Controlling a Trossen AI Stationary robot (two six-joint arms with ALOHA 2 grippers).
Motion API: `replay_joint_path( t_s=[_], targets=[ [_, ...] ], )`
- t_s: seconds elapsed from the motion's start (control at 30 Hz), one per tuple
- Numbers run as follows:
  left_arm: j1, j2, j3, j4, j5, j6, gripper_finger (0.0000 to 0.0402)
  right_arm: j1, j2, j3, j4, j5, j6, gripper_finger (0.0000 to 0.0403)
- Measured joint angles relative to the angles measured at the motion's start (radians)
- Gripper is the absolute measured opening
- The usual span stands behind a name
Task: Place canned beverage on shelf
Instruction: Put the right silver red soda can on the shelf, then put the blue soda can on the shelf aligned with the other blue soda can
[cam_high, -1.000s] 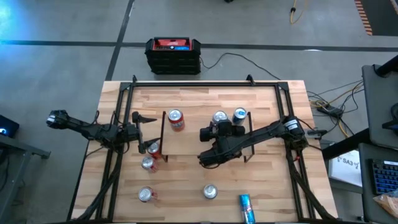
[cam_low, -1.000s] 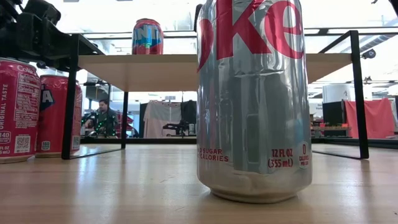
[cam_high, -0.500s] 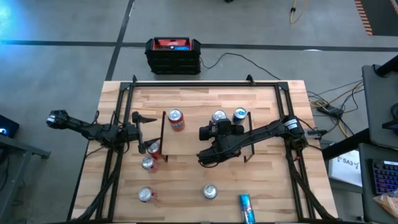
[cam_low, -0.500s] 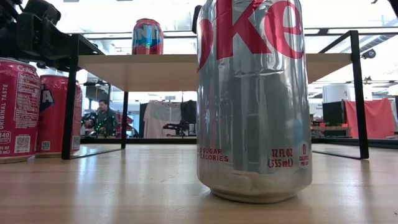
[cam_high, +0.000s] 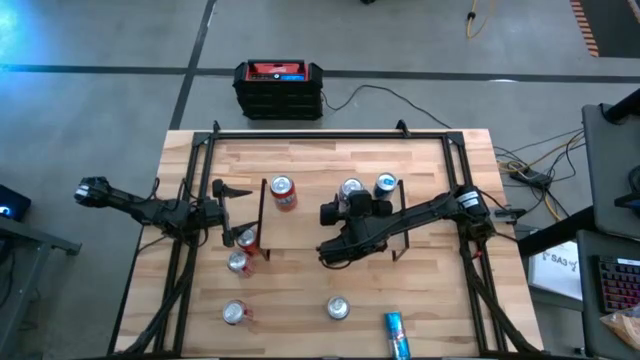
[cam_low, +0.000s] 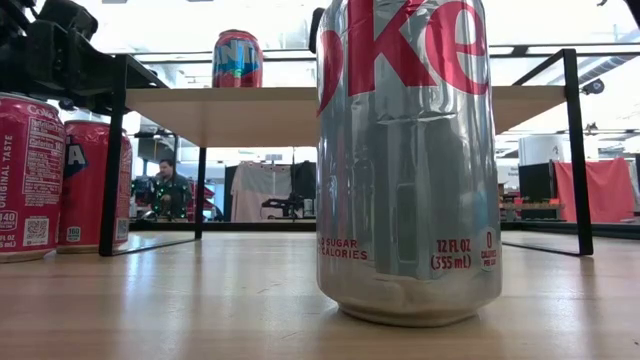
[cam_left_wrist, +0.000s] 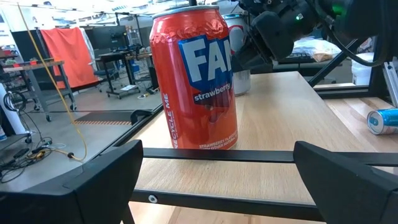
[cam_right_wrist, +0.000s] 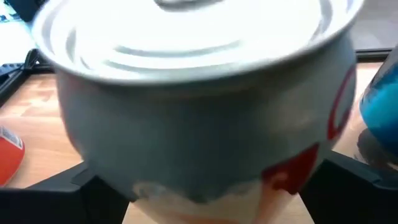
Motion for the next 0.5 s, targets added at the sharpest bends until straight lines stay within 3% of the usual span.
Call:
replay_joint_path(
  t_s=[0.5],
  targets=[
    [0.0,0.0,0.0,0.0,0.0,0.0,0.04,0.089,-0.004,0.0,-0.017,-0.221,0.049,0.0368]
  ],
)
